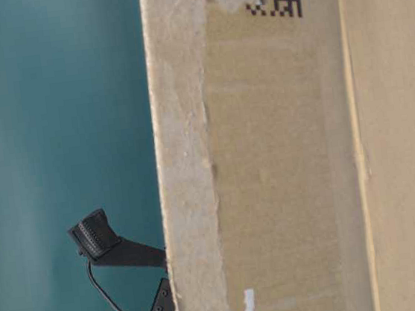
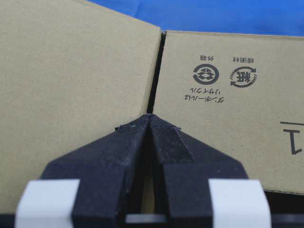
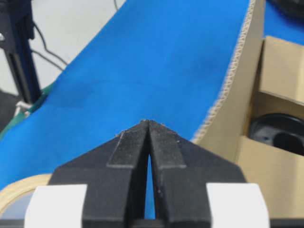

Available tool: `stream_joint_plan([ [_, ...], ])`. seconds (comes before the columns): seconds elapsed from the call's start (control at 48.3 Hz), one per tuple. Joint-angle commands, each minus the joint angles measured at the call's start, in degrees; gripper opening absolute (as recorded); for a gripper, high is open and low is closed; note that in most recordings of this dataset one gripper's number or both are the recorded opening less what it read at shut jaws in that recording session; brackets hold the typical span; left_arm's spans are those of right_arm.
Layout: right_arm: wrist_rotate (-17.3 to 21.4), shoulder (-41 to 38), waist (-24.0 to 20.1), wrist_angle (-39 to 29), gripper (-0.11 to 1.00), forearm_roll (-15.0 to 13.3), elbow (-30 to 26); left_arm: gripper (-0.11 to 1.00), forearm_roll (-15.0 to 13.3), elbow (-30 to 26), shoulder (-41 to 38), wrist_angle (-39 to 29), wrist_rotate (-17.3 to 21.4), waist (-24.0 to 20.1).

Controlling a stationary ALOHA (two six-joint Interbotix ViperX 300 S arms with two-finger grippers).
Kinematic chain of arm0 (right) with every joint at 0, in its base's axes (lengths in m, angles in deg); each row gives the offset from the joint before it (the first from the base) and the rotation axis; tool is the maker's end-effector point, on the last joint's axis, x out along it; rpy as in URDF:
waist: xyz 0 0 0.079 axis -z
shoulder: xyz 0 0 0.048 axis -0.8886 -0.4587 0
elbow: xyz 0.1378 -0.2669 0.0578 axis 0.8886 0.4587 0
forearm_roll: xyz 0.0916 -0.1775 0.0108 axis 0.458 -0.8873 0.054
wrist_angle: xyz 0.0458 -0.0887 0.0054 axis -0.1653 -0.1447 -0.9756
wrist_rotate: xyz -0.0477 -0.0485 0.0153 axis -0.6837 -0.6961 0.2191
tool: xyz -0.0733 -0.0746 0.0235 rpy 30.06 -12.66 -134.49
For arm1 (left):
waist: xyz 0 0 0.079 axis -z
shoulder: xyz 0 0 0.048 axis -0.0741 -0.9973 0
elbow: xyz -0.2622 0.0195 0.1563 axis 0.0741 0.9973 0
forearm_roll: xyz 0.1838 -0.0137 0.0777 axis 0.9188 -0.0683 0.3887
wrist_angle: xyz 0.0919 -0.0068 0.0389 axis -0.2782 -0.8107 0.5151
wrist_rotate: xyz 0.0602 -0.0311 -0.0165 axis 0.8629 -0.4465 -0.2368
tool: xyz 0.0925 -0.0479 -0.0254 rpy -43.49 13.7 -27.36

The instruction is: Close the cardboard box.

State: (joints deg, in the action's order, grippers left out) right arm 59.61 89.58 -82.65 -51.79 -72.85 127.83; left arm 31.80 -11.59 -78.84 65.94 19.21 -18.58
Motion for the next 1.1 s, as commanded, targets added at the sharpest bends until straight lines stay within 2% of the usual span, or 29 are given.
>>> stream_joint_plan([
  [0.0,-0.1,1.3,1.8,0.6,0.0,0.1,-0.3,0.0,0.1,-0.4,0.7,0.3,-0.1,-0.4],
  [0.456,0.4,1.3,15.6,-4.0,0.0,0.8,0.6,0.0,0.1,-0.4,0.7,0.2,-0.3,-0.4],
  [0.725,0.5,-3.7,17.8,-4.7,0.0,1.1,1.0,0.0,0.1,-0.5,0.7,0.3,-0.3,-0.4],
  [1.077,0.5,-6.8,17.9,-4.4,0.0,3.5,0.9,0.0,0.1,-0.7,0.9,0.2,-0.4,-0.4],
])
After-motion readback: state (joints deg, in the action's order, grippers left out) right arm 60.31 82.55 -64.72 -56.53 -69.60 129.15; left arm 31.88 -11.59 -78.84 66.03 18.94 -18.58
